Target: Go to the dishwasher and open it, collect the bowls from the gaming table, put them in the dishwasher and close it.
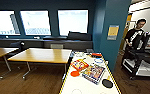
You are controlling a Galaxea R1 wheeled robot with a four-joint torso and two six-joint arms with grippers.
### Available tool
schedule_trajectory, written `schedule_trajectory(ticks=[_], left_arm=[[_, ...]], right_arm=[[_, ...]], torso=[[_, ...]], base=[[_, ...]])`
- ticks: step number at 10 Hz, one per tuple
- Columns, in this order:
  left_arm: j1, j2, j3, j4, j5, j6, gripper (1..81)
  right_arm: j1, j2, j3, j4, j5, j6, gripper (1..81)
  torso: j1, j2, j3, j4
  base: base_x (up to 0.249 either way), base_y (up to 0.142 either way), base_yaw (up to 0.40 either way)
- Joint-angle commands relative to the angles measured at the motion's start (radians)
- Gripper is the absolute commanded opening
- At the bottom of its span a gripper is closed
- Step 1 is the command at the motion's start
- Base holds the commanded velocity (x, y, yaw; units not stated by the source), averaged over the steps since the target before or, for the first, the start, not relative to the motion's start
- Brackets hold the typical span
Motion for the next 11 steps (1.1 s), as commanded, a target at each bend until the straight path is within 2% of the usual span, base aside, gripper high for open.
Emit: schedule_trajectory(ticks=[1,7,11], left_arm=[[-0.04,0.029,-0.089,0.008,0.027,0.006,1.0],[-0.032,0.122,-0.237,0.008,0.029,0.007,1.0],[-0.028,0.133,-0.25,0.024,0.036,0.009,1.0]], right_arm=[[0.035,0.002,-0.044,-0.014,-0.077,-0.008,1.0],[0.03,0.036,-0.1,-0.014,-0.077,-0.009,1.0],[0.027,0.065,-0.134,-0.014,-0.077,-0.009,1.0]], torso=[[0.0,0.0,0.0,0.0],[-0.001,-0.001,0.0,0.0],[-0.002,-0.001,0.0,0.0]], base=[[-0.087,0.0,0.0],[-0.105,0.0,0.0],[-0.113,0.0,0.0]])
